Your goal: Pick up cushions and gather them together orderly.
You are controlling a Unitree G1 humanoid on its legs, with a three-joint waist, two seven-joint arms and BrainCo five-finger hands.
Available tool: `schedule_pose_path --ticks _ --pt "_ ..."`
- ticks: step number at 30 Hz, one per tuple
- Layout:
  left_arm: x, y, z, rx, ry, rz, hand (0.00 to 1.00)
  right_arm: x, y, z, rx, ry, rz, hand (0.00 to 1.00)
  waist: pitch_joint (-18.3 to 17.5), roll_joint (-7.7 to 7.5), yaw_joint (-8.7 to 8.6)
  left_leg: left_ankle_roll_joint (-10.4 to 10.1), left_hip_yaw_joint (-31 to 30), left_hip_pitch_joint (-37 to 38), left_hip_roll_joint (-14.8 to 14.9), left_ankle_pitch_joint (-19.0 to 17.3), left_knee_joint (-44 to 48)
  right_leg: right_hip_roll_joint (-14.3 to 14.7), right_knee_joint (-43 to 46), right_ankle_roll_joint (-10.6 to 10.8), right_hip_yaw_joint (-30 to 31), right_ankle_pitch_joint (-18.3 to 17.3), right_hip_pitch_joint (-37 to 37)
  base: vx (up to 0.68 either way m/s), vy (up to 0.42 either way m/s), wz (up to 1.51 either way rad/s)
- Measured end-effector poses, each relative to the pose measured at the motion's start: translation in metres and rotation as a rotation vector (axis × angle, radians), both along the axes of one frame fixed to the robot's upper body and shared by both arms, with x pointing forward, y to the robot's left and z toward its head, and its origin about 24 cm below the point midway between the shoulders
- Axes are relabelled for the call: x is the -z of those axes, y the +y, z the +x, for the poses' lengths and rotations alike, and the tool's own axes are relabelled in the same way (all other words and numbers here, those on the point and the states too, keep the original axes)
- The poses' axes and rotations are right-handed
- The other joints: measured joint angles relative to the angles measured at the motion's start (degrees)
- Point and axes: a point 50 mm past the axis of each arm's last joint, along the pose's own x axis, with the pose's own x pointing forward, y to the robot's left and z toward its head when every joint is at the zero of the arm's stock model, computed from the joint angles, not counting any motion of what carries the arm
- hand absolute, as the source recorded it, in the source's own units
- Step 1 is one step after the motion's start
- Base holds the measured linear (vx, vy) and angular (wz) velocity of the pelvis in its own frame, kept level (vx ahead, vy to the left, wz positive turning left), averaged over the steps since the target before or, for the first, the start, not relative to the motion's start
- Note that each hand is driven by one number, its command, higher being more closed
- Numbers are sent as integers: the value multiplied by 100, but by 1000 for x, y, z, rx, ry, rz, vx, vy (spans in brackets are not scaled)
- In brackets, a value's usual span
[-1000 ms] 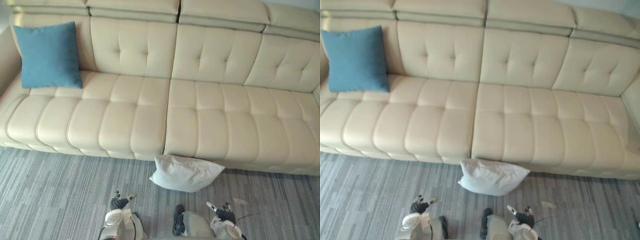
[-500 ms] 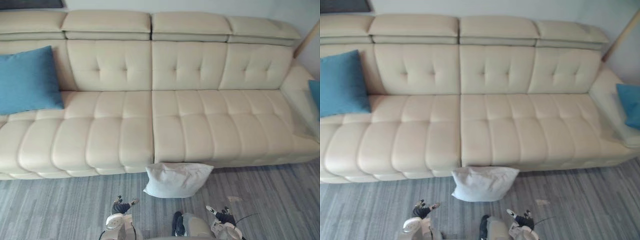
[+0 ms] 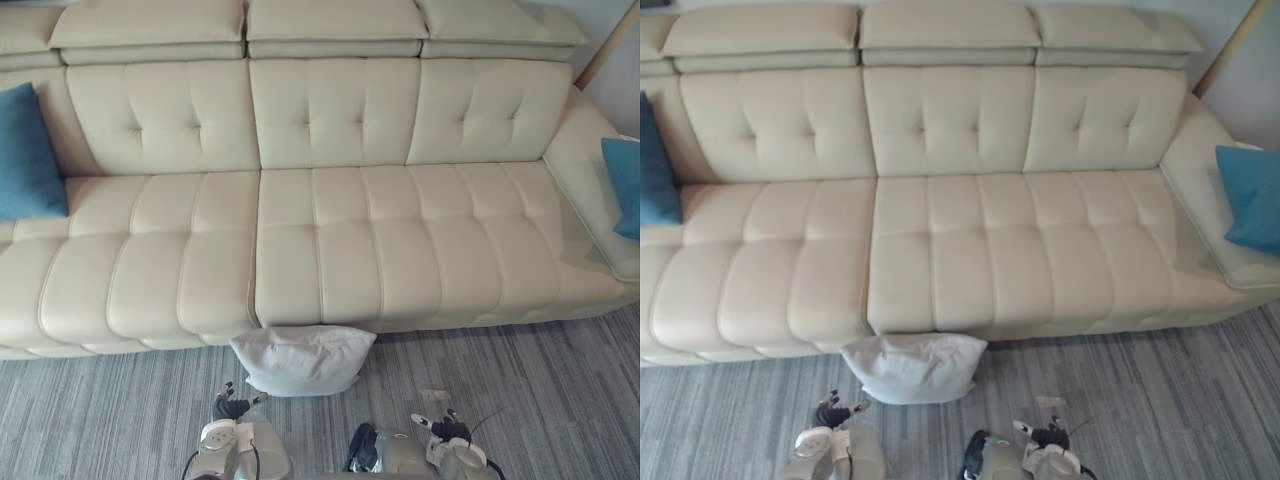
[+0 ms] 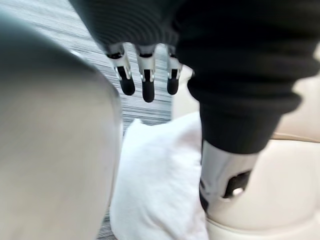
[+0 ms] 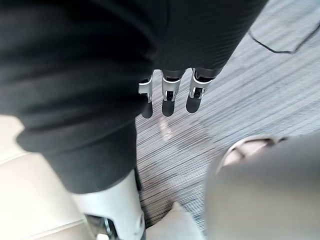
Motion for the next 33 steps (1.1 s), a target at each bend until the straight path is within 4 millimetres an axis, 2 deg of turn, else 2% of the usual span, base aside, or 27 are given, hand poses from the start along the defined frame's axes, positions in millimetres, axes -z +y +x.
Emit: schedule_pose_path --ticks 1,2,3,4,6,10,13,16,18,23,28,30,32,33 --pt "0 -2 1 1 -1 -5 0 -1 1 2 2 -5 2 0 19 29 -3 -5 35 10 -147 -38 -238 6 -34 4 0 2 42 195 41 -12" --pt "0 -5 2 1 -3 -15 0 -2 0 4 14 -15 7 0 17 56 -6 60 131 44 -473 59 -978 10 -45 9 15 4 47 151 74 -8" --pt "0 -7 2 1 -4 -20 0 -3 0 5 14 -23 6 0 21 82 -7 128 160 65 -576 101 -1253 29 -44 14 14 3 46 225 121 -2" --pt "-2 -8 8 6 -19 -19 0 -3 9 8 26 -38 32 0 61 -34 16 256 239 236 -730 173 -1628 6 -145 179 118 66 74 188 88 6" --pt "-3 -6 9 8 -25 -15 0 -2 14 8 33 -40 46 0 59 -140 30 315 289 333 -845 212 -1811 -21 -567 361 145 195 278 192 93 8" --pt "-1 -5 4 3 -9 -16 0 -6 16 12 41 -76 50 0 44 -141 44 315 450 648 -914 211 -1927 -90 -808 475 218 336 552 108 70 -14" --pt "-1 -6 4 3 -9 -17 0 -8 18 15 33 -93 47 0 39 -142 44 316 456 665 -921 211 -2088 -63 -939 478 233 338 531 37 -18 -11" --pt "0 -6 3 0 -2 -17 0 -5 18 7 36 -70 44 0 25 -146 60 374 460 819 -931 273 -2306 -39 -960 478 240 338 578 -10 -43 -2" --pt "3 -9 -1 -3 11 -26 0 -1 16 -5 43 -41 42 0 -136 -142 60 370 434 847 -1012 435 -2568 -66 -1041 472 187 359 563 -10 -34 11" --pt "5 -10 -6 -18 23 -35 0 1 16 -11 39 -18 40 0 -273 -163 65 374 163 1038 -1181 776 -3070 -122 -1150 473 -102 385 759 -24 -38 33" --pt "3 -8 -3 -45 5 -38 0 2 17 -10 39 -10 39 0 -282 -189 198 378 -158 854 -1229 956 -3091 -132 -1060 460 -402 381 728 -72 -17 37" --pt "-3 -7 8 -58 -34 -27 0 -1 15 -1 30 -33 16 0 -184 -177 259 386 -347 451 -1233 917 -2729 -199 -690 415 -546 259 446 -162 7 40" --pt "-19 -6 36 -69 -129 -21 0 -13 8 26 -4 -99 -24 0 261 -159 305 398 -554 -212 -1250 755 -2026 -395 157 348 -686 -70 -76 -236 13 44" --pt "-24 -5 42 -74 -153 -18 0 -16 7 32 -3 -117 -31 0 364 -167 312 397 -596 -373 -1255 681 -1839 -460 385 335 -696 -178 -231 -276 6 36"
